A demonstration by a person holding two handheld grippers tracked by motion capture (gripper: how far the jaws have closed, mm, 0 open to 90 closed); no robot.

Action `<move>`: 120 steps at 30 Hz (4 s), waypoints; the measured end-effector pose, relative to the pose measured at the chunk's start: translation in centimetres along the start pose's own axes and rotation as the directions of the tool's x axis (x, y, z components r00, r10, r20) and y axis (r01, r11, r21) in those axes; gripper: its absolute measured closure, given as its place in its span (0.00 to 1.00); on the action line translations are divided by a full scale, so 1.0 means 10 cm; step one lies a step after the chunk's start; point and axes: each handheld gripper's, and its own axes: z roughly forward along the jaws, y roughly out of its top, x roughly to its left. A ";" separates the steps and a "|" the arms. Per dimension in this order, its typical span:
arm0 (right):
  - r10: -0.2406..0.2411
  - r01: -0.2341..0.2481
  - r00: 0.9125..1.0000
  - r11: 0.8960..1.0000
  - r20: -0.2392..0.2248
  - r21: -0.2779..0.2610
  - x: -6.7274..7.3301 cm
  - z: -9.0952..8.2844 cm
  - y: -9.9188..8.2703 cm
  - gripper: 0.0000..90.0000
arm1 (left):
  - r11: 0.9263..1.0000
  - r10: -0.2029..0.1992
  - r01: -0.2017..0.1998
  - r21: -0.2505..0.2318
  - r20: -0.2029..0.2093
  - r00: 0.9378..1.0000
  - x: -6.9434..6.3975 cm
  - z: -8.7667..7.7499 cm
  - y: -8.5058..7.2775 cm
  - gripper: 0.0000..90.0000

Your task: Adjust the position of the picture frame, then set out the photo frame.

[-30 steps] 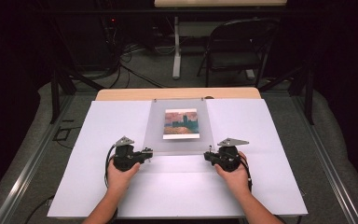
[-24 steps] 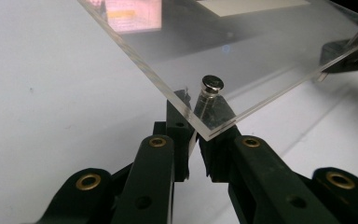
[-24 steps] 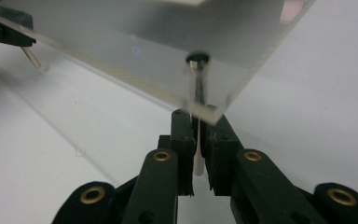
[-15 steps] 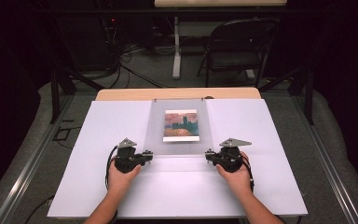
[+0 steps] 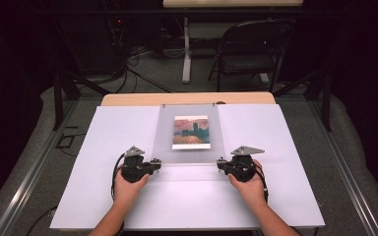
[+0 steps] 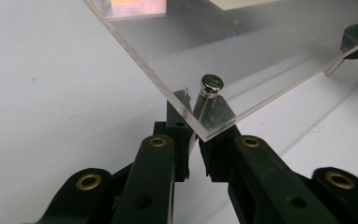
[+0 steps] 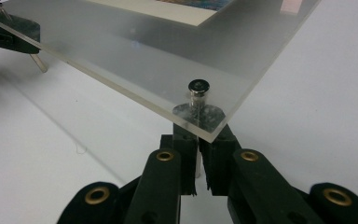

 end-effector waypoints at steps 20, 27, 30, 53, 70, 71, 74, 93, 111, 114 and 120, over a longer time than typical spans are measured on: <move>0.006 -0.006 1.000 1.000 -0.008 -0.009 0.06 -0.03 -0.04 0.85 | 1.000 -0.019 0.019 -0.018 0.001 1.000 -0.01 -0.05 -0.06 0.83; -0.025 0.025 1.000 1.000 0.007 -0.007 0.11 -0.01 -0.07 0.65 | 0.999 -0.015 0.014 -0.047 -0.010 1.000 0.01 -0.12 -0.12 0.56; -0.056 0.056 0.998 0.998 0.032 -0.016 0.12 -0.03 -0.09 0.56 | 0.997 0.003 -0.004 -0.071 -0.024 1.000 0.01 -0.15 -0.15 0.49; -0.059 0.062 0.997 0.996 0.050 -0.066 0.22 -0.66 -0.34 0.43 | 0.988 0.100 -0.103 -0.118 -0.036 0.994 -0.15 -0.53 -0.32 0.38; -0.017 0.033 0.994 0.989 0.105 -0.145 0.01 -0.88 -0.33 0.45 | 0.979 0.091 -0.101 -0.178 -0.062 0.994 -0.06 -0.67 -0.32 0.38; -0.012 0.028 0.994 0.989 0.107 -0.144 0.01 -0.88 -0.33 0.45 | 0.980 0.088 -0.097 -0.172 -0.059 0.994 -0.06 -0.67 -0.31 0.38; -0.010 0.024 0.995 0.991 0.103 -0.133 0.00 -0.88 -0.30 0.45 | 0.982 0.082 -0.090 -0.164 -0.059 0.995 -0.05 -0.70 -0.28 0.38; 0.021 -0.020 0.999 0.999 0.045 -0.032 -0.29 -0.46 0.41 0.40 | 0.981 0.072 -0.082 -0.178 -0.060 0.996 0.20 -0.68 0.51 0.40; 0.021 -0.021 0.999 1.000 0.035 0.008 -0.55 0.07 1.09 0.42 | 0.986 0.024 -0.031 -0.164 -0.040 0.999 0.35 -0.30 1.13 0.44; 0.022 -0.022 0.999 1.000 0.033 0.006 -0.59 0.18 1.11 0.43 | 0.990 0.017 -0.025 -0.141 -0.055 0.998 0.40 -0.16 1.15 0.44; 0.055 -0.055 0.998 0.998 0.020 0.004 -0.62 0.35 1.18 0.43 | 0.993 -0.038 0.031 -0.113 -0.060 0.997 0.53 0.07 1.20 0.43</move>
